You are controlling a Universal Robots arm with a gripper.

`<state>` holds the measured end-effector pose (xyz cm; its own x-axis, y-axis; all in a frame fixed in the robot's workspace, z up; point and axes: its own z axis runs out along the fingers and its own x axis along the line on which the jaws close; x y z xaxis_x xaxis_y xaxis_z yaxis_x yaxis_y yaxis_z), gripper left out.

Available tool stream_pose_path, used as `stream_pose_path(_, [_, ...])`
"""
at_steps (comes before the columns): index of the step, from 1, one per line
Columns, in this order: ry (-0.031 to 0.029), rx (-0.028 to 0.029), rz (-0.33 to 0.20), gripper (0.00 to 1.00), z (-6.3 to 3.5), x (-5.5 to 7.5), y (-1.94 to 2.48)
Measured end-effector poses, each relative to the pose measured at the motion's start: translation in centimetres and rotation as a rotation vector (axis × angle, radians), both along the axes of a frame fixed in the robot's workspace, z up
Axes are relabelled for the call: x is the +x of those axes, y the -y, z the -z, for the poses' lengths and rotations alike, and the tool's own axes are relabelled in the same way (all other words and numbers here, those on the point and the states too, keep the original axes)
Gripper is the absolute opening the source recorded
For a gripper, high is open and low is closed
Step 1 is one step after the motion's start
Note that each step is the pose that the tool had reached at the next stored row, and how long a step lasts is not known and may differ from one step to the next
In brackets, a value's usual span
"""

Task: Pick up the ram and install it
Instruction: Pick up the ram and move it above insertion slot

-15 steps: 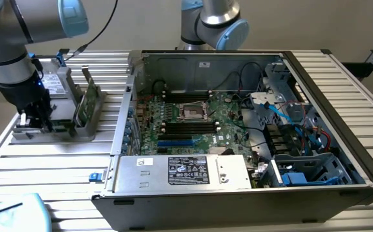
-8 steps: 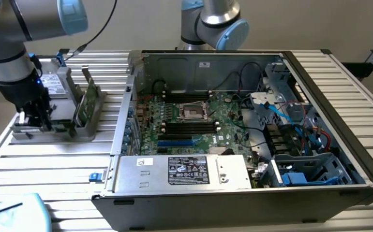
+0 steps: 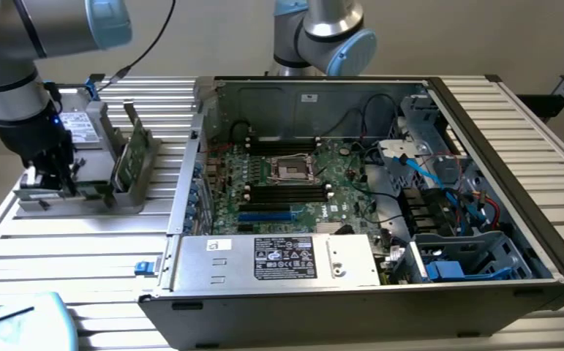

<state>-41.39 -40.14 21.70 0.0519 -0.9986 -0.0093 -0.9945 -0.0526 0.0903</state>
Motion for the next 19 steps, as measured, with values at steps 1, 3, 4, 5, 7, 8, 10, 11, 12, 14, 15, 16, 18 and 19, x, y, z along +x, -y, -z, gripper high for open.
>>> stream_pose_path(1, [0.0000,0.0001,0.000,0.14,-0.10,0.0,0.00])
stream_pose_path(3, [-0.0004,0.0002,0.000,0.14,-0.31,0.0,0.00])
stream_pose_path(4, [-0.0005,0.0001,0.000,0.14,-0.42,0.0,0.00])
stream_pose_path(5, [-0.0005,0.0002,0.000,0.14,-0.55,0.0,0.00])
stream_pose_path(7, [-0.0008,0.0002,0.000,0.14,-0.85,0.0,0.00])
stream_pose_path(8, [-0.0008,0.0001,0.000,0.14,-1.00,0.0,0.00])
stream_pose_path(10, [-0.0008,0.0002,0.000,0.14,-1.30,0.0,0.00])
stream_pose_path(11, [-0.0008,0.0002,0.000,0.14,-1.44,0.0,0.00])
stream_pose_path(12, [-0.0007,0.0002,0.000,0.14,-1.60,0.0,0.00])
stream_pose_path(14, [-0.0007,0.0002,0.000,0.14,-1.99,0.0,0.00])
stream_pose_path(15, [-0.0008,0.0002,0.000,0.14,-2.20,0.0,0.00])
stream_pose_path(16, [-0.0008,0.0001,0.000,0.14,-2.42,0.0,0.00])
stream_pose_path(18, [-0.0007,0.0002,0.001,0.14,-2.86,0.0,0.00])
stream_pose_path(19, [-0.0007,0.0002,0.001,0.14,-3.10,0.0,0.00])
